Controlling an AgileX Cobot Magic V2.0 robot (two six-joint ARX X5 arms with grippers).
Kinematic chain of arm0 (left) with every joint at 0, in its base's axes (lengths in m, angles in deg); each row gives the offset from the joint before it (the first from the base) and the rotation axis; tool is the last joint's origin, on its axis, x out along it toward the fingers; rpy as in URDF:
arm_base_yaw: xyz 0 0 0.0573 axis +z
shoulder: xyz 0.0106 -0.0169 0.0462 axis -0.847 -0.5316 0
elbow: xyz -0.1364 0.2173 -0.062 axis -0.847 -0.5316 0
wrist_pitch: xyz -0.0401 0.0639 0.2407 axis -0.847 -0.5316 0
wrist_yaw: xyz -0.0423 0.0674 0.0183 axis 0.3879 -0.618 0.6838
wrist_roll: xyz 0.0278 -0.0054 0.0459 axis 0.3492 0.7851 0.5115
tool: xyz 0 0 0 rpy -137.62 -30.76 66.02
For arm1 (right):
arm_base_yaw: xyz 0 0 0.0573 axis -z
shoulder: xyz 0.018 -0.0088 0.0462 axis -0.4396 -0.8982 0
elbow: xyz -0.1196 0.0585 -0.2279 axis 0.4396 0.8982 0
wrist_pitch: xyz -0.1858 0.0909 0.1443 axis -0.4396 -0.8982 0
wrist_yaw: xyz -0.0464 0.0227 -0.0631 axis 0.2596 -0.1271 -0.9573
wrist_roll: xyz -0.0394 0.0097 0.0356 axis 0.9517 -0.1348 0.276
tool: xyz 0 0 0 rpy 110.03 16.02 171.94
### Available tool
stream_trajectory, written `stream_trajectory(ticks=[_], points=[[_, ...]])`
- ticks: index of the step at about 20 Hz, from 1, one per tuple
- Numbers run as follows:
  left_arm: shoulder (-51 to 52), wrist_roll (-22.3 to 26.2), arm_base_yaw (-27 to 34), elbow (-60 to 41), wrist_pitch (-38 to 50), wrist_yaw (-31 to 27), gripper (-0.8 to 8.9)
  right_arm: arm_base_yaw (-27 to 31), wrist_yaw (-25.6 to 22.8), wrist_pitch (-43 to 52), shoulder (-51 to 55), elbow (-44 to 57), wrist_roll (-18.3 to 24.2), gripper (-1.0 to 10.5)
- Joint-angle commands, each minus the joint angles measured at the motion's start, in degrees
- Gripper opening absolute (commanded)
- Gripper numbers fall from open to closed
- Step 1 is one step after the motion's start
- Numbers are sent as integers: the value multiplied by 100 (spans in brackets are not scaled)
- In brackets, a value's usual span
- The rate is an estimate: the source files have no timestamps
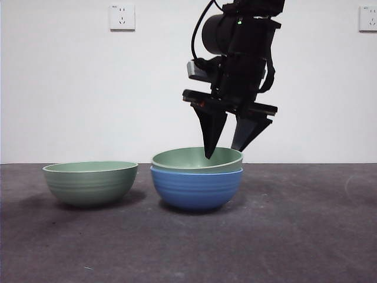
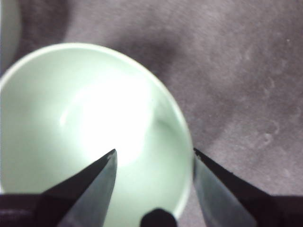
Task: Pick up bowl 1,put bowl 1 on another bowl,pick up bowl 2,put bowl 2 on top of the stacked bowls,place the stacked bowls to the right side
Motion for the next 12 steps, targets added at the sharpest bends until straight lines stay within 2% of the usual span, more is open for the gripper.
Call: stream_trajectory(ticks=[1, 5, 7, 12], points=[[-221, -48, -15, 4, 199, -212, 534, -17, -22, 15, 483, -28, 46, 263], [-828, -221, -168, 4, 754, -693, 534, 15, -98, -72, 1403, -28, 37, 263], [-1198, -313, -291, 4, 1228, -986, 534, 24, -306, -238, 1950, -28, -24, 263], [-2406, -643, -640, 24, 2411, -1742, 534, 26, -332, -654, 3296, -28, -216, 262]])
